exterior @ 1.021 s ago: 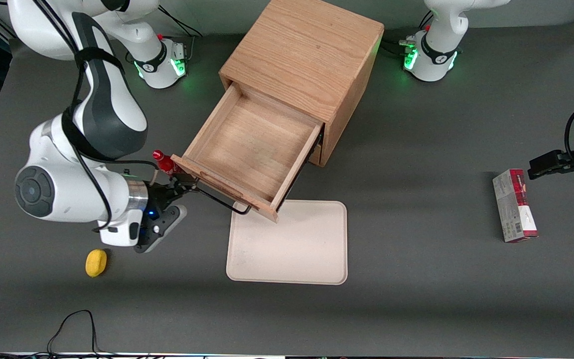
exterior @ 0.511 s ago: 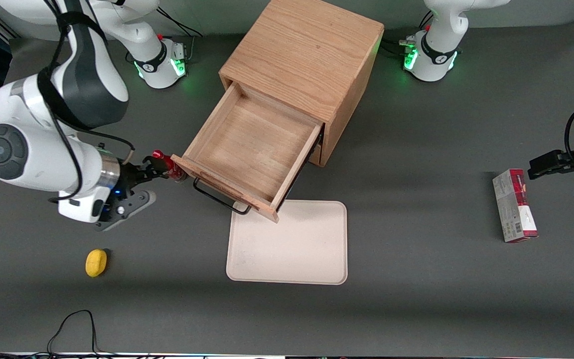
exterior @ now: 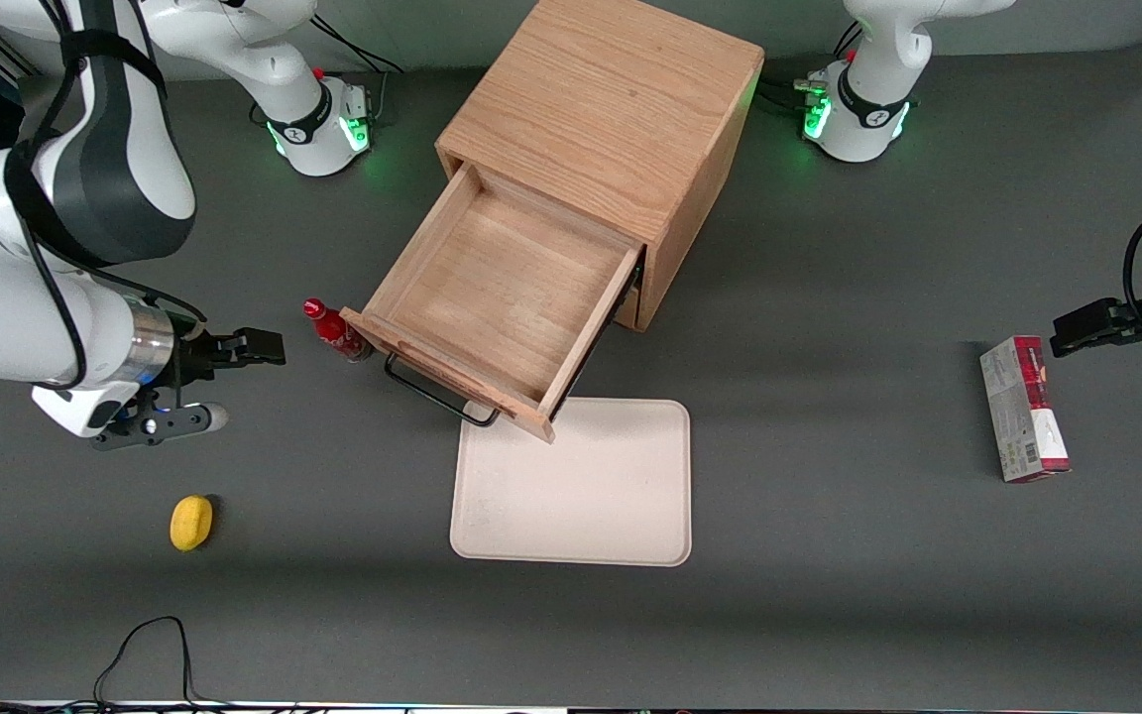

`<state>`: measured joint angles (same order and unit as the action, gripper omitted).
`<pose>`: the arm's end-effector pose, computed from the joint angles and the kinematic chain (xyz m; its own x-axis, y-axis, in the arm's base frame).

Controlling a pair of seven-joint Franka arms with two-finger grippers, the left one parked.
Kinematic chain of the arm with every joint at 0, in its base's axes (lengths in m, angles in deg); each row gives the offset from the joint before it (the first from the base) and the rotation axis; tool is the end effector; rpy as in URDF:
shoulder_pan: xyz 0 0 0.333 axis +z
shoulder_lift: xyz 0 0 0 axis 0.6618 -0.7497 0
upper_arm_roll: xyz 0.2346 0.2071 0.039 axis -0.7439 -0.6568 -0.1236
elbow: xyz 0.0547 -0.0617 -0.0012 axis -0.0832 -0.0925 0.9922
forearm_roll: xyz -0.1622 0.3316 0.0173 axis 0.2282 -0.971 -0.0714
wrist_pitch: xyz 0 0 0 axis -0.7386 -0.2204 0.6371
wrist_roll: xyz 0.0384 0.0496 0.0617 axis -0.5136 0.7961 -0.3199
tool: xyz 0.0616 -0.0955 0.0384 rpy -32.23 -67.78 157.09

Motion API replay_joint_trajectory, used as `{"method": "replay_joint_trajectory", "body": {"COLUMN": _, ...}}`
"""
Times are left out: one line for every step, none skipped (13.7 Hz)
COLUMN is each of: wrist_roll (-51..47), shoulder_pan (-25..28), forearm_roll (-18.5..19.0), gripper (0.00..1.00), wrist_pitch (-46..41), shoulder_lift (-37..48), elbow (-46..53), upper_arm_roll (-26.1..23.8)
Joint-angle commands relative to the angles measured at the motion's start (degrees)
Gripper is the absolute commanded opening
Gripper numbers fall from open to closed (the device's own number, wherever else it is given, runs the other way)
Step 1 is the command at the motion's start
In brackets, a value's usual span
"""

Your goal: Open upper drawer

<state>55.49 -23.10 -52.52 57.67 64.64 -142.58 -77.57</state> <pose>0.5983 0.1047 0.4978 0.9712 0.1344 -0.1969 0.1208 -0.9895 -0.0795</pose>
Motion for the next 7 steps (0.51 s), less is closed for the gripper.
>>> {"method": "replay_joint_trajectory", "body": {"wrist_roll": -1.55, "shoulder_pan": 0.82, "forearm_roll": 1.05, "gripper": 1.0, "wrist_pitch": -0.07, "shoulder_lift": 5.06, "elbow": -3.84, "upper_arm_roll": 1.22}}
{"method": "replay_joint_trajectory", "body": {"wrist_roll": -1.55, "shoulder_pan": 0.82, "forearm_roll": 1.14, "gripper": 1.0, "wrist_pitch": 0.2, "shoulder_lift": 6.82, "elbow": -5.67, "upper_arm_roll": 1.22}}
{"method": "replay_joint_trajectory", "body": {"wrist_roll": -1.55, "shoulder_pan": 0.82, "forearm_roll": 1.31, "gripper": 1.0, "wrist_pitch": 0.72, "shoulder_lift": 9.1, "elbow": -7.87, "upper_arm_roll": 1.31}}
{"method": "replay_joint_trajectory", "body": {"wrist_roll": -1.64, "shoulder_pan": 0.9, "forearm_roll": 2.27, "gripper": 1.0, "wrist_pitch": 1.51, "shoulder_lift": 11.12, "elbow": -10.15, "upper_arm_roll": 1.22}}
{"method": "replay_joint_trajectory", "body": {"wrist_roll": -1.64, "shoulder_pan": 0.9, "forearm_roll": 2.8, "gripper": 1.0, "wrist_pitch": 2.56, "shoulder_lift": 13.32, "elbow": -12.7, "upper_arm_roll": 1.22}}
{"method": "replay_joint_trajectory", "body": {"wrist_roll": -1.81, "shoulder_pan": 0.99, "forearm_roll": 2.98, "gripper": 1.0, "wrist_pitch": 4.14, "shoulder_lift": 15.6, "elbow": -15.77, "upper_arm_roll": 1.13}}
{"method": "replay_joint_trajectory", "body": {"wrist_roll": -1.81, "shoulder_pan": 0.99, "forearm_roll": 3.07, "gripper": 1.0, "wrist_pitch": 5.72, "shoulder_lift": 18.06, "elbow": -18.76, "upper_arm_roll": 1.13}}
